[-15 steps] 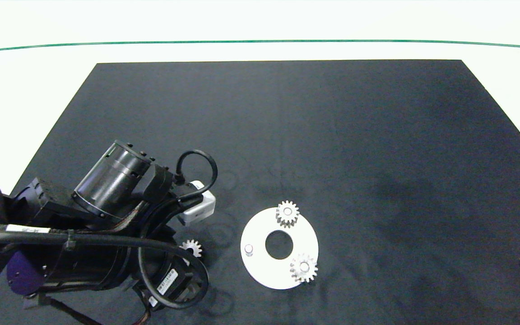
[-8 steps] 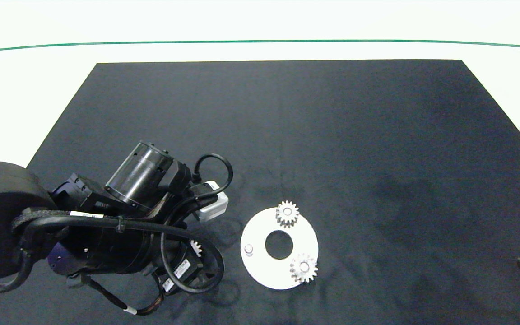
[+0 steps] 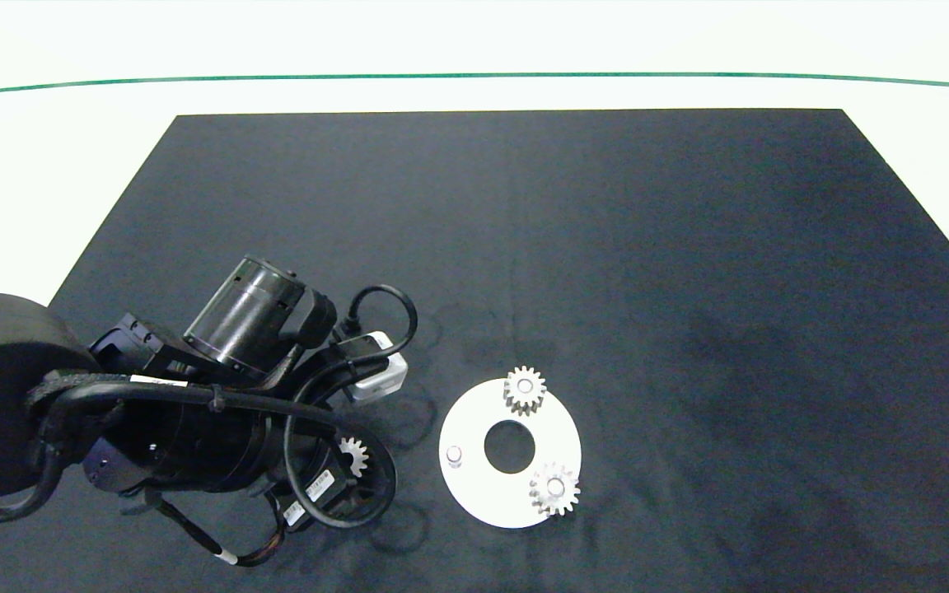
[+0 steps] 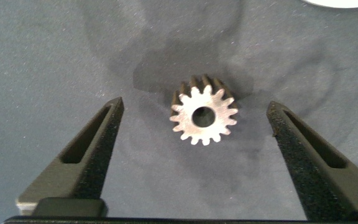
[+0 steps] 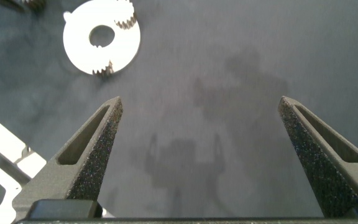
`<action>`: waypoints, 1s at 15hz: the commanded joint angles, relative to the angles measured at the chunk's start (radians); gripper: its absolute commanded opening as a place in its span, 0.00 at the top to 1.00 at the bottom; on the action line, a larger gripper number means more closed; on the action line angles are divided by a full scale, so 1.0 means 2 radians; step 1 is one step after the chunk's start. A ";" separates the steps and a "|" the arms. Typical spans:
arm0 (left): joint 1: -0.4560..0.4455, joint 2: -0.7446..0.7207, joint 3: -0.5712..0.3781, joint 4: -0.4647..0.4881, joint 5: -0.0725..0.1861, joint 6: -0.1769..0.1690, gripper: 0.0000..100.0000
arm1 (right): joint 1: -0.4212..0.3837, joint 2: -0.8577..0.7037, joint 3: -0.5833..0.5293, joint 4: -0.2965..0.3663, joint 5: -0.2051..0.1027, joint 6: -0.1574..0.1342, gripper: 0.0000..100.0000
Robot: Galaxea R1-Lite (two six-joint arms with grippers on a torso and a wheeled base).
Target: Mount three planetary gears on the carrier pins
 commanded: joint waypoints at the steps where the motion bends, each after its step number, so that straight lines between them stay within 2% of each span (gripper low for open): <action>1: 0.007 -0.002 0.000 0.002 0.001 0.005 0.16 | 0.000 0.000 0.001 -0.002 -0.001 -0.001 0.00; 4: 0.008 -0.005 0.005 0.004 0.000 0.010 0.22 | 0.000 0.000 0.000 -0.002 -0.001 0.000 0.00; 15: -0.001 0.002 0.015 0.002 0.001 0.005 0.43 | -0.001 0.001 0.004 -0.002 -0.003 -0.002 0.00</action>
